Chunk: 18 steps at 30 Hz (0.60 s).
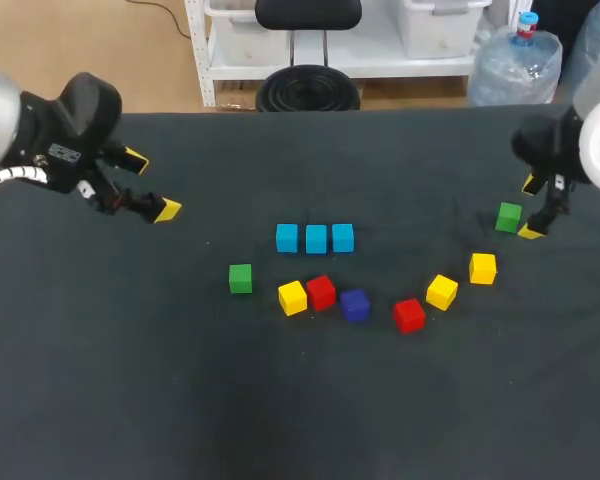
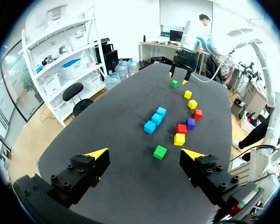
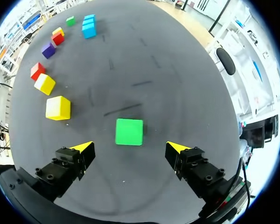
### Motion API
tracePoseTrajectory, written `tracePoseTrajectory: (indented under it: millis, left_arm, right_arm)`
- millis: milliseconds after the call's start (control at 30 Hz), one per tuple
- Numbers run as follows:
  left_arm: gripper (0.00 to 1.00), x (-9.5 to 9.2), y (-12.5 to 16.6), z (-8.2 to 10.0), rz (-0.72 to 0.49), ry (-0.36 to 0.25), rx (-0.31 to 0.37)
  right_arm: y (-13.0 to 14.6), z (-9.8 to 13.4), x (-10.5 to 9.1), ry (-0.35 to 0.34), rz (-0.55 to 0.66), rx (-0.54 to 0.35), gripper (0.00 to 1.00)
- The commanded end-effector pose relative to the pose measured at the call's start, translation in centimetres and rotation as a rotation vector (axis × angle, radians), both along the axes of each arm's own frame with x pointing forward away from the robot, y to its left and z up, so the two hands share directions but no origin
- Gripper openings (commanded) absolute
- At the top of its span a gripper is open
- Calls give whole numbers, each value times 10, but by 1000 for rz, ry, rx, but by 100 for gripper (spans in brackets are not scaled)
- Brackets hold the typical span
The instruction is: Place the blue cubes, place green cubes on the blue cubes, place the yellow cubes on the green cubes, then place the red cubes on the yellow cubes, and place purple cube on the red cubes.
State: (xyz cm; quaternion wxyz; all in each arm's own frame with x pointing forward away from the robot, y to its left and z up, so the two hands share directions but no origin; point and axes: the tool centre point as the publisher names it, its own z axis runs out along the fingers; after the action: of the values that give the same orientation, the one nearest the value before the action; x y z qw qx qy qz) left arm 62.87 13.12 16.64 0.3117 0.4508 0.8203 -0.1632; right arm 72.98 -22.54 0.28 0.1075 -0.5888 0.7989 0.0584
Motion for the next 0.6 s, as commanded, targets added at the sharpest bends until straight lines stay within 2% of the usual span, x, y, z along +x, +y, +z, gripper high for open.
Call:
tracePoseTrajectory:
  millis: [33, 533, 600]
  left_arm:
    - [100, 0, -1, 1, 4, 4, 7]
    - [100, 0, -1, 1, 4, 4, 7]
    - [100, 0, -1, 1, 4, 4, 7]
  right_arm:
    - [3, -6, 13, 12, 4, 6, 100]
    - [16, -22, 17, 38, 32, 17, 100]
    - [16, -23, 17, 41, 33, 17, 84]
